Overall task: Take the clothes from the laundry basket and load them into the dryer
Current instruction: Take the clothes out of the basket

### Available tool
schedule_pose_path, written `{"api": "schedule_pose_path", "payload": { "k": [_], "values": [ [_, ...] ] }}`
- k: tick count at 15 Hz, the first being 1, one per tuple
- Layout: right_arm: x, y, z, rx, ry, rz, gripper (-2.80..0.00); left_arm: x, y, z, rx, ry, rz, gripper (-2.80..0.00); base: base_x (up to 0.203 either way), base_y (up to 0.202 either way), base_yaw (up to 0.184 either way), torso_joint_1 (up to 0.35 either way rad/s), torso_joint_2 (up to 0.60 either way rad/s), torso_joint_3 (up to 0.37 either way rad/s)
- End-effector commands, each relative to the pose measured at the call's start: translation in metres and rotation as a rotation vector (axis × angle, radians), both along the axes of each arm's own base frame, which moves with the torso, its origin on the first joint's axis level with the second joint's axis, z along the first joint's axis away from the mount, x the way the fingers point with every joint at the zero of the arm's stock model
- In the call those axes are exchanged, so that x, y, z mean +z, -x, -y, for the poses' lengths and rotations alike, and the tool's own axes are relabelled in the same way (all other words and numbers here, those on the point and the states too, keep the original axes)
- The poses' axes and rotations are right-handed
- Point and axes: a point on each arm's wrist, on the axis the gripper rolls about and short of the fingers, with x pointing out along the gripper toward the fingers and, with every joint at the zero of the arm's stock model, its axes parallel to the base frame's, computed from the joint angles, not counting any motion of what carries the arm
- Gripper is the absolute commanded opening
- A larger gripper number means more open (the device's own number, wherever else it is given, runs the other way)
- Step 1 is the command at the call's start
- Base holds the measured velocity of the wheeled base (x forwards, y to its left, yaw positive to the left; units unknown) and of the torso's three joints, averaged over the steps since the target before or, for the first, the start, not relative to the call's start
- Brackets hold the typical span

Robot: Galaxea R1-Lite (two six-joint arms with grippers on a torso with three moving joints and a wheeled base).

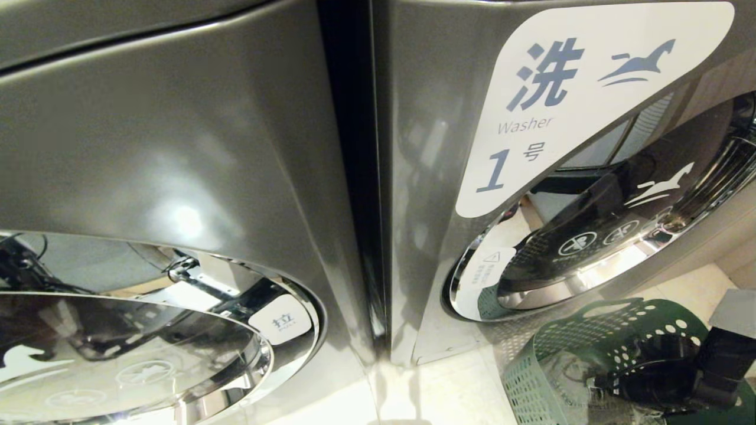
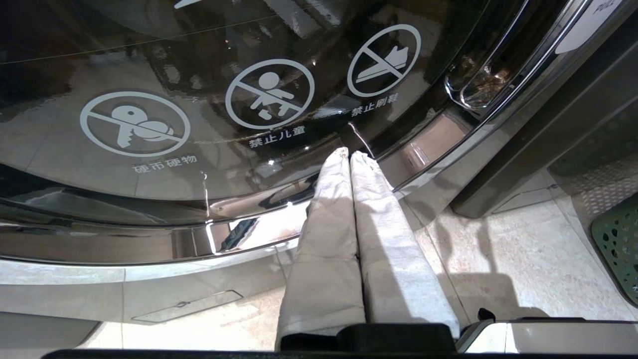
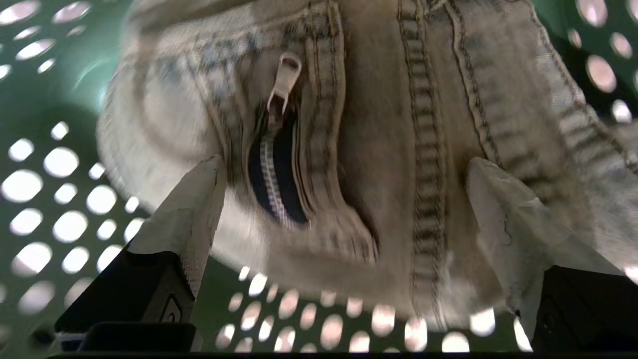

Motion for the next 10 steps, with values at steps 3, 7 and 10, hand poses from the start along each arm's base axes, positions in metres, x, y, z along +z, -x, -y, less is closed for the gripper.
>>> {"api": "schedule_pose_path", "payload": {
  "k": [3,7,10],
  "values": [
    [-0.030,-0.012,0.005,0.000,0.012,0.031,0.00,0.000,0.000,0.000,0.000,0.000,-0.001,-2.80,0.000,0.000,0.000,0.000,0.00,0.000],
    [-0.043,-0.018,0.007,0.006,0.026,0.056,0.00,0.000,0.000,0.000,0.000,0.001,-0.001,-2.80,0.000,0.000,0.000,0.000,0.00,0.000],
    [-0.045,-0.018,0.007,0.009,0.020,0.065,-2.80,0.000,0.000,0.000,0.000,0.002,-0.001,-2.80,0.000,0.000,0.000,0.000,0.00,0.000]
  ]
}}
